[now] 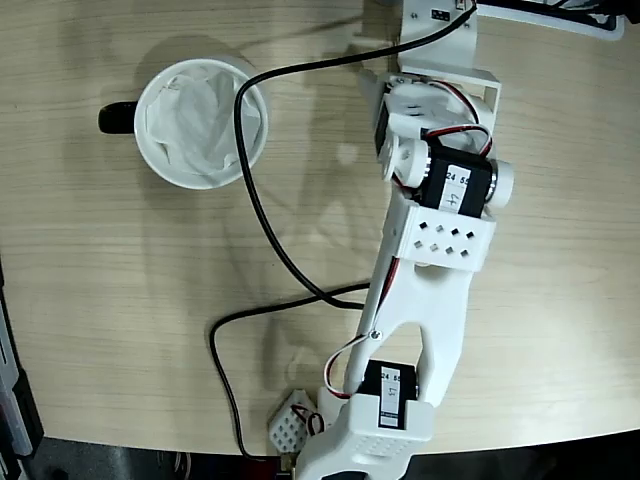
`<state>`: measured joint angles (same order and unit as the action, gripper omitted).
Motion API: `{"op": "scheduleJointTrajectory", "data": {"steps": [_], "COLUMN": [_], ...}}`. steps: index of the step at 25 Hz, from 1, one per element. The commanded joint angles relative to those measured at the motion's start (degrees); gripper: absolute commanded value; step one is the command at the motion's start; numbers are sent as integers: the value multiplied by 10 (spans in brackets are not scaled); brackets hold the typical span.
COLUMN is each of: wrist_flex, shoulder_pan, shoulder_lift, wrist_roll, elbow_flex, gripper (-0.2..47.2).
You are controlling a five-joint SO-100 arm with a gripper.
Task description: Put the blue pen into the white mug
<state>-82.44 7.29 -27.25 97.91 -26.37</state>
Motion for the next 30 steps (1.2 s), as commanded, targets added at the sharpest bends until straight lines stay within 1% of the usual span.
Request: {"op": "scheduleJointTrajectory", "data": {"steps": [1,6,11,12,13,14,23,30], "wrist_flex": [6,11,13,13,13,13,11,4], "shoulder_pan": [6,4,0,0,0,0,-2,-10], "shoulder_lift": [-9,-7,-7,-8,-9,-10,-29,-79], "wrist_roll": [6,4,3,3,3,3,3,3], "elbow_flex": [-2,-2,-1,-1,-1,-1,-1,-1], "gripper": [231,198,114,94,64,56,43,39]}}
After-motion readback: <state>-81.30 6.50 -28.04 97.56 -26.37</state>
